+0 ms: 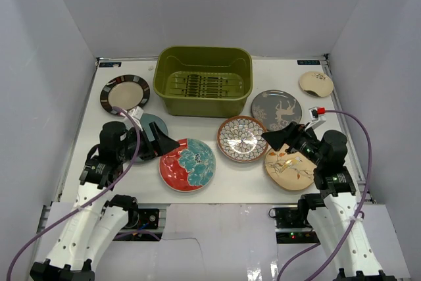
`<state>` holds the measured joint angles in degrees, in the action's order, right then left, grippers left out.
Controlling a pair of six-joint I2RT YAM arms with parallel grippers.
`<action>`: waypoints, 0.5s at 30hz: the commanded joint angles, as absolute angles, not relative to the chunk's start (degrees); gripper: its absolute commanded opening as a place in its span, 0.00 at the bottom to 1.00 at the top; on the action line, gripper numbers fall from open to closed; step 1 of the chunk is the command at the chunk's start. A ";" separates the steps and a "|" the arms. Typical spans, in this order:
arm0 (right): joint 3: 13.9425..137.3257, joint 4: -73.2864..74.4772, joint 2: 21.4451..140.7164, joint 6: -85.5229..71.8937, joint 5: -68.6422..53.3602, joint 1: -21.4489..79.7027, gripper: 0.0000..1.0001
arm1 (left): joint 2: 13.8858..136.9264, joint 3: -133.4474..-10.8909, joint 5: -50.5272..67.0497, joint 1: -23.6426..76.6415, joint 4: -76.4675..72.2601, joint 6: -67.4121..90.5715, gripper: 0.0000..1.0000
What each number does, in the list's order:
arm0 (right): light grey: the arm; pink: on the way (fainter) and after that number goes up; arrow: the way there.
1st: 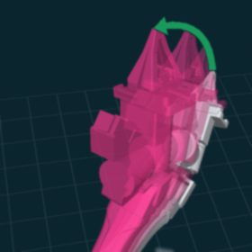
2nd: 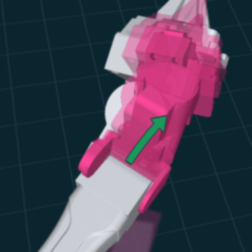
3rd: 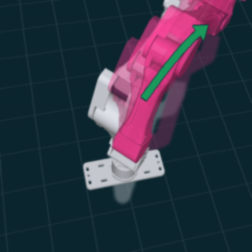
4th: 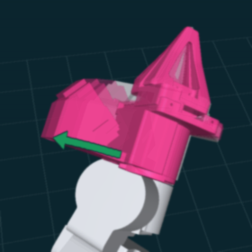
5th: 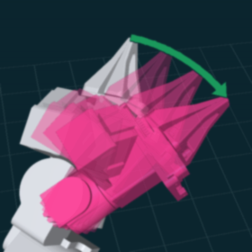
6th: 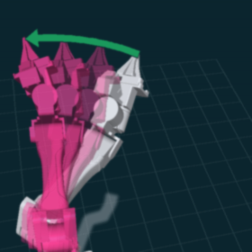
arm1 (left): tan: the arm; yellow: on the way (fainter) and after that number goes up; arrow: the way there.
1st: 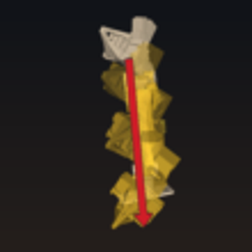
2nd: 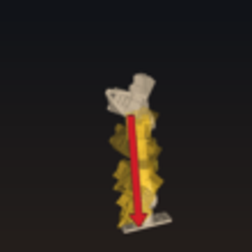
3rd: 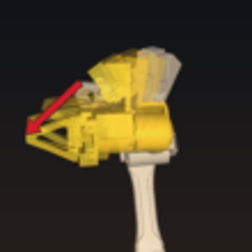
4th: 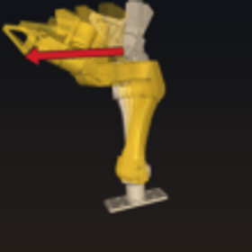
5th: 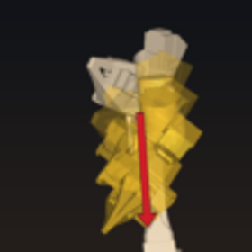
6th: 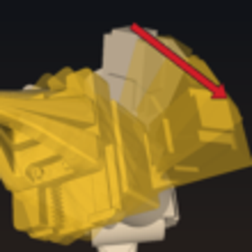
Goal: Place the plates into the plastic bin on the countertop
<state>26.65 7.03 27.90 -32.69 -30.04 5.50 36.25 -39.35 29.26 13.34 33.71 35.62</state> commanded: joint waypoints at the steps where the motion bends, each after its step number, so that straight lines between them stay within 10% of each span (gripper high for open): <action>1: 24.61 1.15 28.82 -36.29 -33.13 5.80 0.97 | 37.26 -42.44 24.45 13.36 44.62 36.91 0.98; 15: 23.47 -8.17 36.12 -36.83 -31.64 10.72 0.94 | 51.59 -44.22 6.50 18.81 66.62 46.66 0.98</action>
